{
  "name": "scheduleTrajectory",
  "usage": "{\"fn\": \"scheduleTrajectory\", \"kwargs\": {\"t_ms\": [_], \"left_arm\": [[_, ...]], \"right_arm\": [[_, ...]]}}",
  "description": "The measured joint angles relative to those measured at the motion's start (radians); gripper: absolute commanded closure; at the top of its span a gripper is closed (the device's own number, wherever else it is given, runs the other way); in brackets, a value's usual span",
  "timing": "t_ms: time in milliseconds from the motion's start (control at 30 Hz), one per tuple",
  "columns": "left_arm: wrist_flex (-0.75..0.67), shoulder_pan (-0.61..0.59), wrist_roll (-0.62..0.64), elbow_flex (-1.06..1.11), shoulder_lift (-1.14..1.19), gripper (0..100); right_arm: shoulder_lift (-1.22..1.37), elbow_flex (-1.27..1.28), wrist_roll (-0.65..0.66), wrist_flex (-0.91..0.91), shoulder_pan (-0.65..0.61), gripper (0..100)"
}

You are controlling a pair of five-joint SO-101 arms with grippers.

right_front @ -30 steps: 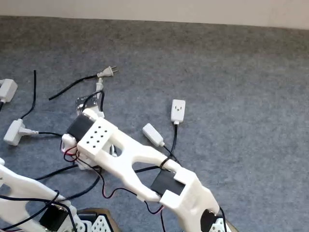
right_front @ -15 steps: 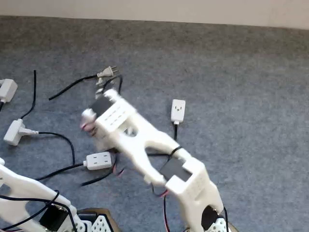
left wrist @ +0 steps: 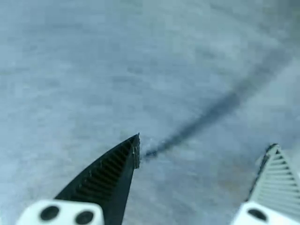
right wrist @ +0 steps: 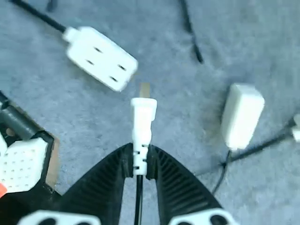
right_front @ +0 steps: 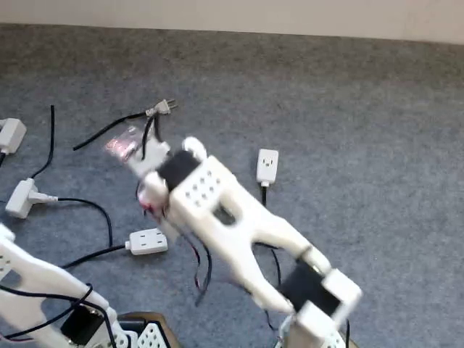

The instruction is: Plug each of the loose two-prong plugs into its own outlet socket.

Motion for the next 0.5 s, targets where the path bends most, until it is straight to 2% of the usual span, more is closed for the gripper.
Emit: {"fn": "scheduleTrajectory", "kwargs": {"t_ms": [100, 267, 400, 500], "left_arm": [[0.149, 0.054, -0.068, -0.046, 0.000, 61], [0.405, 0.147, -0.112, -0.132, -0.021, 61], [0.453, 0.235, -0.112, -0.106, -0.126, 61], [0.454, 0.301, -0.049, -0.097, -0.226, 60]], "right_arm": [[-0.173, 0.209, 0.012, -0.169, -0.043, 99.4], [-0.437, 0.621, 0.018, -0.503, -0.003, 99.4], [-0.566, 0.827, 0.018, -0.606, 0.087, 99.4], [-0.620, 0.908, 0.043, -0.701, 0.130, 99.4]]}}
